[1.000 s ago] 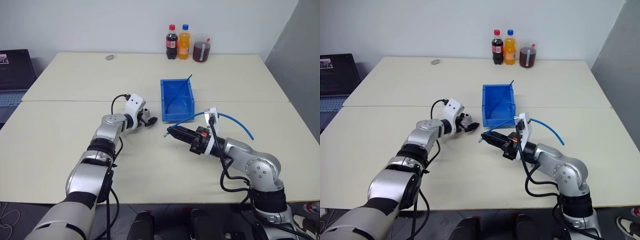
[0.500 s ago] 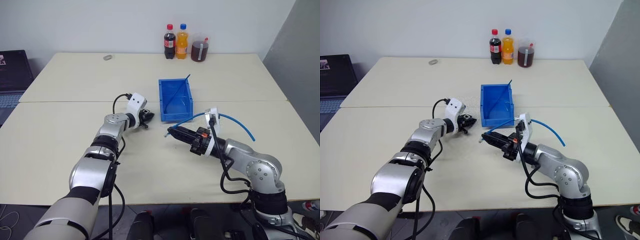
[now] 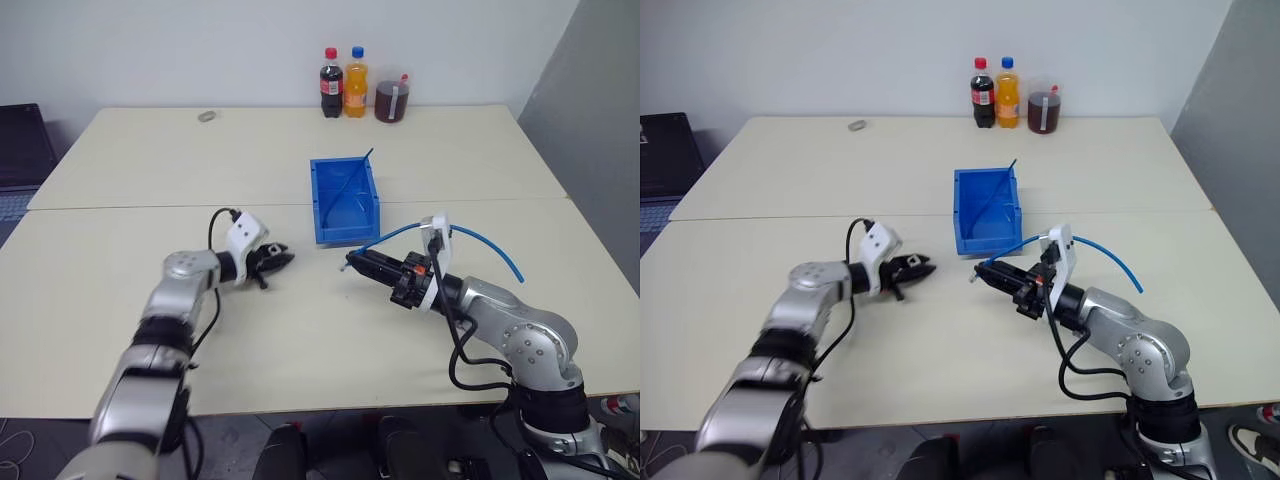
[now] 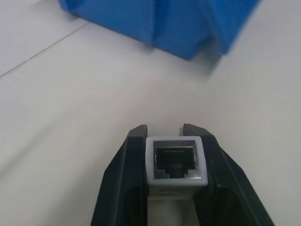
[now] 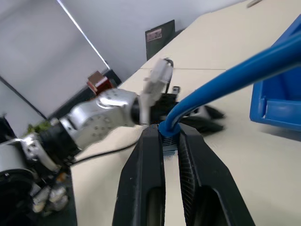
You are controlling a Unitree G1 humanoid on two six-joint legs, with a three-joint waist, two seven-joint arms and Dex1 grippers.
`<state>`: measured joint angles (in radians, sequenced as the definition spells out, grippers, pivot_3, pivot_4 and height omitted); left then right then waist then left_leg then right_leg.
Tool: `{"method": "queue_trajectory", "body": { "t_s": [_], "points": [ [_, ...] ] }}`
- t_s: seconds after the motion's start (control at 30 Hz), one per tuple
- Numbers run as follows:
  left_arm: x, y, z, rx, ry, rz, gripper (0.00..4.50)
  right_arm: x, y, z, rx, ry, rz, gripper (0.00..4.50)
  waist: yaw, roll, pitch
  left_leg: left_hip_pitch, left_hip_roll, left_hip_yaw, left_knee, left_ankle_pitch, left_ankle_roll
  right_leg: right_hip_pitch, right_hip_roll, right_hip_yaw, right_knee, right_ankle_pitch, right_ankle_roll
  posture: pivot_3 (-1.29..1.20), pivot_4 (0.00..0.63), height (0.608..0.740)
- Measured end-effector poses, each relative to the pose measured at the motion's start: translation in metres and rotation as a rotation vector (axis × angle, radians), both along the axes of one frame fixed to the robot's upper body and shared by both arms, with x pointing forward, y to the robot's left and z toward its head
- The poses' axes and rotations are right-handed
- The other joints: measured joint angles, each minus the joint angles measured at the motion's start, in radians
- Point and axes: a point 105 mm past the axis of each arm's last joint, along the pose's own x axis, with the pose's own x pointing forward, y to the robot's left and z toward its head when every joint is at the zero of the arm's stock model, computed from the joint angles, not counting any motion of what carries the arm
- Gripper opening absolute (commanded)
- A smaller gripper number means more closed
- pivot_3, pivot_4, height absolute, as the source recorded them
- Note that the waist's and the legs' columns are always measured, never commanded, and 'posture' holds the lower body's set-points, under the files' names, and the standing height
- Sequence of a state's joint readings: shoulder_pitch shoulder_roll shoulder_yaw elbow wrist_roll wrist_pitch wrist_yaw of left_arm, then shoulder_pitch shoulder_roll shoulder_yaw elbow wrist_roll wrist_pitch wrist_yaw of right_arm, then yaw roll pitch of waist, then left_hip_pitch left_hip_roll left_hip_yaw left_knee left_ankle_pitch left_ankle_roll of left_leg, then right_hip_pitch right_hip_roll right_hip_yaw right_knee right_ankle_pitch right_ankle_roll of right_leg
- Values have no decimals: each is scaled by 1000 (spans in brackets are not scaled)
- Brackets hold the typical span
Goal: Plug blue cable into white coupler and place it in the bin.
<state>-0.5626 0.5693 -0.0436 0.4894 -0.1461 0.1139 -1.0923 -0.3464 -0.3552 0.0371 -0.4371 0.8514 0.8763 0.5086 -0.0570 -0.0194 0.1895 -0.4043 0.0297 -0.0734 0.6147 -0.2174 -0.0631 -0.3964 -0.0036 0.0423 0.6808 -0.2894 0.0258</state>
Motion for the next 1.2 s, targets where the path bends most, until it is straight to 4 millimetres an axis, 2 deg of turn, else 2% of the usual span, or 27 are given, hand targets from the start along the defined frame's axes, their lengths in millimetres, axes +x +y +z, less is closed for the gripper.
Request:
{"method": "queue_trajectory", "body": {
  "t_s": [0.2,0.33,0.47,0.7,1.0,1.2],
  "points": [
    [-57,-8,5,61,57,-205,819,-11,3,-13,-146,-104,88,113,6,0,0,3,0,0,0,0,0,3,0,0,0,-2,4,0,150,740],
    [-73,-18,-10,91,115,-265,819,-15,13,-17,-187,-174,153,113,9,0,0,4,0,0,0,0,0,4,1,-1,0,-3,5,0,150,740],
    [-73,-20,-21,132,122,-282,819,-11,20,-22,-245,-246,197,112,9,0,0,5,0,0,0,0,0,4,1,-1,0,-3,5,0,150,740],
    [-65,-22,-22,145,84,-306,819,-3,32,-31,-325,-329,286,111,10,0,0,5,0,0,1,0,0,4,1,-1,0,-2,3,0,150,740],
    [-66,-21,-23,148,74,-354,819,1,73,-31,-317,-402,394,110,10,0,0,6,0,-1,1,0,0,6,1,-1,1,0,1,0,150,740],
    [-68,-19,-24,158,88,-380,819,7,88,-37,-347,-422,400,110,9,0,-1,6,0,-1,1,0,0,6,1,-1,1,0,0,0,150,740]
  ]
}}
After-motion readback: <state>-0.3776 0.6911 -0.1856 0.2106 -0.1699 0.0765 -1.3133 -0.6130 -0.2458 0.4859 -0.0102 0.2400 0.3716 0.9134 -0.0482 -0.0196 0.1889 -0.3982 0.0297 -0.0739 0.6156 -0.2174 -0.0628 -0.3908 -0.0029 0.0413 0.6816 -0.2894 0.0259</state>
